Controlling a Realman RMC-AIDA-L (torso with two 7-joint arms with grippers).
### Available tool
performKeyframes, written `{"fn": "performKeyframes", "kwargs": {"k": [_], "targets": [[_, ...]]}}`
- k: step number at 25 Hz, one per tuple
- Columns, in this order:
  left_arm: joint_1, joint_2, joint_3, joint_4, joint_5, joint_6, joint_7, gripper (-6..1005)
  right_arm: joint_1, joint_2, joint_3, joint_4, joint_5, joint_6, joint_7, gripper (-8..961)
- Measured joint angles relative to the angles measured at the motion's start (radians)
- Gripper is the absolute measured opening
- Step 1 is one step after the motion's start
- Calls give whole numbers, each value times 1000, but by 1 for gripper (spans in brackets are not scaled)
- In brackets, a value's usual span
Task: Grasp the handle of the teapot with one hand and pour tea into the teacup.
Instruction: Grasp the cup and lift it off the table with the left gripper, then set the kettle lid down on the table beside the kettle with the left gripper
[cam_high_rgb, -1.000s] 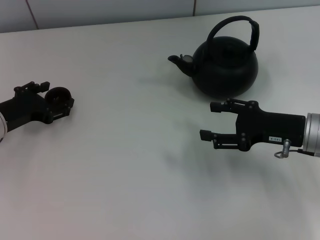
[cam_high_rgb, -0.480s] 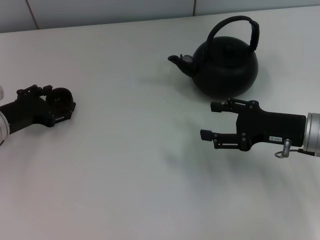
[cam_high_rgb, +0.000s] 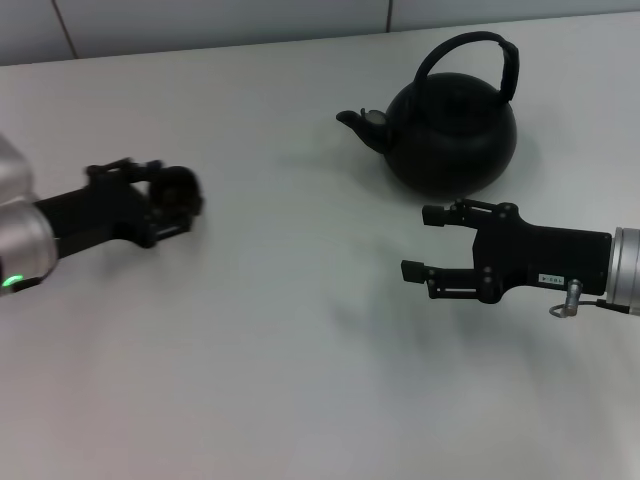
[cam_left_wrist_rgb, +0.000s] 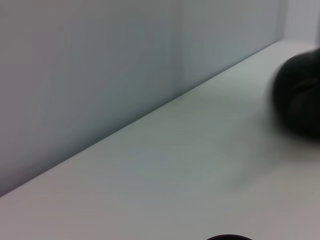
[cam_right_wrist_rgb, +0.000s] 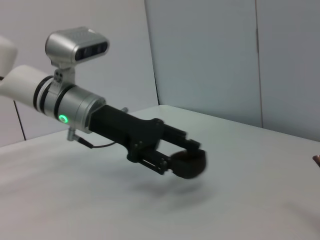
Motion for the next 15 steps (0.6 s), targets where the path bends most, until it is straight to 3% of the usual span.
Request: {"fn": "performKeyframes", "kwargs": {"k": [3,9,15], "targets": [[-45,-6,77,-22,-35,15,-4,703,0,0,0,1,0,0,0,818],[-151,-7,329,-92,-163,-153,-4,708,1,1,0,2,0,-6,2,818],[-159,-7,394,-97,-191,-190,-5,712,2,2,0,3,0,-8,2,818]]}}
